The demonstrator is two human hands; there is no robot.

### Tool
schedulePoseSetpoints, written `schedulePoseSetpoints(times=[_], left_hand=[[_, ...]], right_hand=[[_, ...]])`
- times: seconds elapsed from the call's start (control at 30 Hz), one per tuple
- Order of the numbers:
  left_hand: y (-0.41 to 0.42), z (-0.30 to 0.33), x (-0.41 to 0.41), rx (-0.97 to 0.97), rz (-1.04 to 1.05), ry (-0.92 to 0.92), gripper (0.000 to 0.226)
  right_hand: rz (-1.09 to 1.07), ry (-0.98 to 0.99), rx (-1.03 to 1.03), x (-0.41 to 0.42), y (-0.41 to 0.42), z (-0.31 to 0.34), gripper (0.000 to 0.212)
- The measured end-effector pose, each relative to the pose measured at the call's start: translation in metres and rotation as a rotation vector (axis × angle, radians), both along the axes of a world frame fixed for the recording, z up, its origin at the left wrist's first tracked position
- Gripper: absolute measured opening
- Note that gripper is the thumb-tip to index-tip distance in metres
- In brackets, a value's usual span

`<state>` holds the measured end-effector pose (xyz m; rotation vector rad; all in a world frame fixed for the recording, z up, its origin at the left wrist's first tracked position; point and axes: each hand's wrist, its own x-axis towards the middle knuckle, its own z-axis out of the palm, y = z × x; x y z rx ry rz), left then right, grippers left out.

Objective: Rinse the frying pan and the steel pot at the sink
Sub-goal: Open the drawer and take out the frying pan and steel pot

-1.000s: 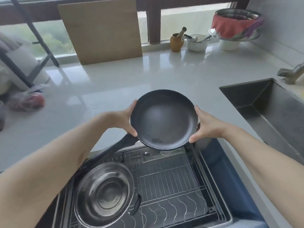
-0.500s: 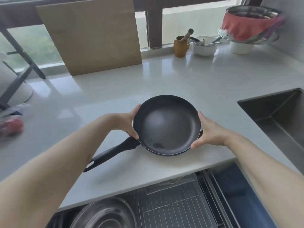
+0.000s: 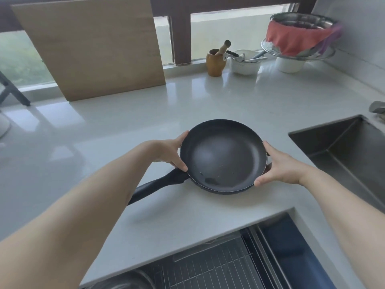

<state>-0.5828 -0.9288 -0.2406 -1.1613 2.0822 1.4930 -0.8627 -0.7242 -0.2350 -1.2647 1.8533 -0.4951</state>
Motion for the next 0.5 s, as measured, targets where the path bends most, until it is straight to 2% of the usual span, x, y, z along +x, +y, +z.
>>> schedulePoseSetpoints(times=[0.1,0.27,0.37,0.4,0.5], left_hand=[[-0.005,-0.002,-0.004,0.043,0.023,0.015,0.126],[0.0,0.003,-0.005,0.004,0.03,0.033,0.119],[0.016,0.01,0.001,-0.212,0.018,0.001,0.113],[0.023,0.011,0.005,-0.311,0.052,0.019,0.111],[0.056,0.02,0.029,-0.542,0.234,0.254,0.103]], right_hand=[[-0.009,-0.025,0.029,-0.004,0.003,-0.008,0.111],[-0.014,-0.021,0.014,-0.002,0.007,-0.01,0.106],[-0.071,0.053,-0.037,0.005,0.012,-0.009,0.099],[-0.106,0.1,-0.058,0.009,0.016,-0.008,0.104],[-0.198,0.204,-0.207,0.031,0.035,-0.006,0.121]])
